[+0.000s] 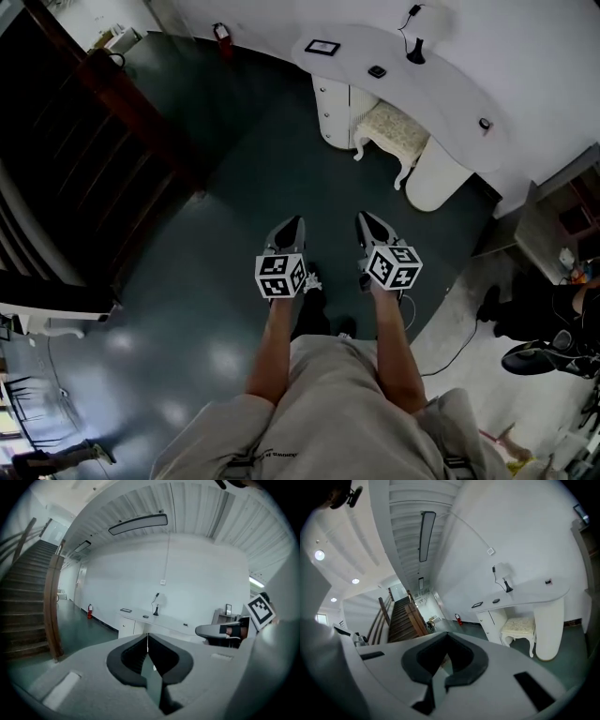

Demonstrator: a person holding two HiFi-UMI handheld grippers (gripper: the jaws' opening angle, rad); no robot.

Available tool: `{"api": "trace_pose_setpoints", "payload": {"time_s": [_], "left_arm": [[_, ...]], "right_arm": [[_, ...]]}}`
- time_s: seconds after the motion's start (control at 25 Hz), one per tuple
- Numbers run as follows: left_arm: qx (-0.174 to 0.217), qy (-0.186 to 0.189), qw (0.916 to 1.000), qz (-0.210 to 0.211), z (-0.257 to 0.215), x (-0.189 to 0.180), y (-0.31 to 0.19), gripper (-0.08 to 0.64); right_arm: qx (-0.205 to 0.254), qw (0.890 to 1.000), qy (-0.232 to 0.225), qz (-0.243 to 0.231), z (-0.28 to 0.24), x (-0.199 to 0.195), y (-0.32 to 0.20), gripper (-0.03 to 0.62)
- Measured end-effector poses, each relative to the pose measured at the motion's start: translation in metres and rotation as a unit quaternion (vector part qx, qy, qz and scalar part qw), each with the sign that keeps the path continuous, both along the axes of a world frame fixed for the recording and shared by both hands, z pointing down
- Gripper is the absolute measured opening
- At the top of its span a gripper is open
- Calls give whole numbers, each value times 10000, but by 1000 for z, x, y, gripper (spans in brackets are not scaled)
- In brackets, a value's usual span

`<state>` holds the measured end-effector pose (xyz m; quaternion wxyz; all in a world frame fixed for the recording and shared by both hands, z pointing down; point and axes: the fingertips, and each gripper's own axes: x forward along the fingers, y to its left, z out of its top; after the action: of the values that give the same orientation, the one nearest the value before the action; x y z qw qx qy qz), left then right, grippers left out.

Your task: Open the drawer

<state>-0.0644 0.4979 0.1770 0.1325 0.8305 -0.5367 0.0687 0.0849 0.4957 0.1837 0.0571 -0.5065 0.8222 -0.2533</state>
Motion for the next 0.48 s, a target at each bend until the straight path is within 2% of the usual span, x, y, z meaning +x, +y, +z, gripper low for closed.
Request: {"api": "trace_pose_setpoints", "payload": {"time_s": [0.32,0.48], "left_arm": [[-93,261,9996,67,-1,13,-82,11],[23,159,9998,153,-5,12,-128,11]], "right_arm": [[-397,9987,97,294,11,24,-65,14],[-373,9982,208,415,2,27,-110,14]]}}
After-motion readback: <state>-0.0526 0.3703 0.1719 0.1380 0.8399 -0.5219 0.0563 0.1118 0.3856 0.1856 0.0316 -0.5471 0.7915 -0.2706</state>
